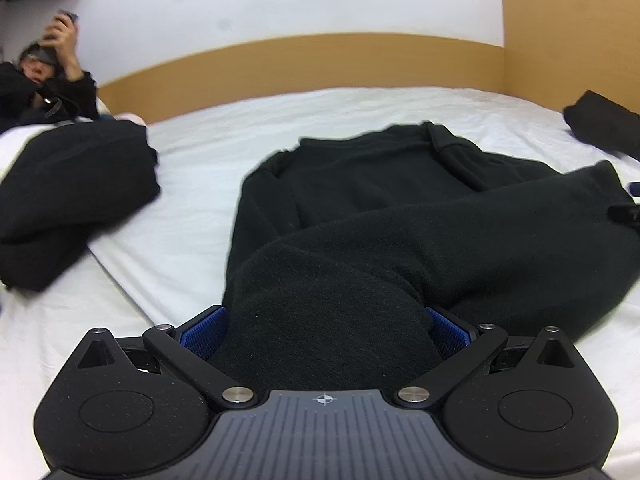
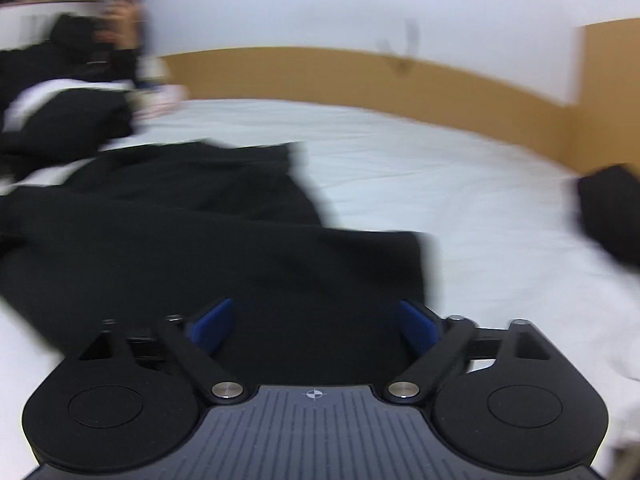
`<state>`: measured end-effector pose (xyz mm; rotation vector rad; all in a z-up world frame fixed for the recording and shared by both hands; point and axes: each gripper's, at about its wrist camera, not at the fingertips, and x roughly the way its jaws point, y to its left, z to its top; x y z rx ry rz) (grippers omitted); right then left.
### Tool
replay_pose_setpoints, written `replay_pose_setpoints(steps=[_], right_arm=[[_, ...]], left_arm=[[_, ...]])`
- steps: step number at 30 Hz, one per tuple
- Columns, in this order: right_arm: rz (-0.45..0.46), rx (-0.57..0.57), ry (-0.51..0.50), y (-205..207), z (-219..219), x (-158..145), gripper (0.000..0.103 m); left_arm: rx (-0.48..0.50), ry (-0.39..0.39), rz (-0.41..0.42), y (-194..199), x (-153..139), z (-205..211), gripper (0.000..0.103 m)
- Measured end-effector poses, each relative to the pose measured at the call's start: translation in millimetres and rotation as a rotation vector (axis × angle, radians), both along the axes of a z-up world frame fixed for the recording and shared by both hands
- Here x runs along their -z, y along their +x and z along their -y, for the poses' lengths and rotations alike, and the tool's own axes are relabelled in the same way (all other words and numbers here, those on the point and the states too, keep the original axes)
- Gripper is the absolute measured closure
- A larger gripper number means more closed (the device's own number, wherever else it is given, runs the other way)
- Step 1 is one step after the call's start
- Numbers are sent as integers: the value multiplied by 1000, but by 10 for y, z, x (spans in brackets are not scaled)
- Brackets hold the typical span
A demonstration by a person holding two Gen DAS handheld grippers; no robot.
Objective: Fold clothes
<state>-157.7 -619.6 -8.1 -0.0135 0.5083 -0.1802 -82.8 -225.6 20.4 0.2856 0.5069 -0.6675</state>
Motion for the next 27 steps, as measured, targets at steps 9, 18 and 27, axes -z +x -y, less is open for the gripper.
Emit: replay_pose_setpoints(steps=[9,18,27], right_arm=[[123,-138,86,-122,-91,-39,10],[-34,-167,185,282,-180,108,0],[-66,-121,79,187,-369,109,0]], left_arm=[[29,-21,132,-297,-340,371,1],[49,66,49,-128,6,509,0],[21,1,3,-77,27,403,0]])
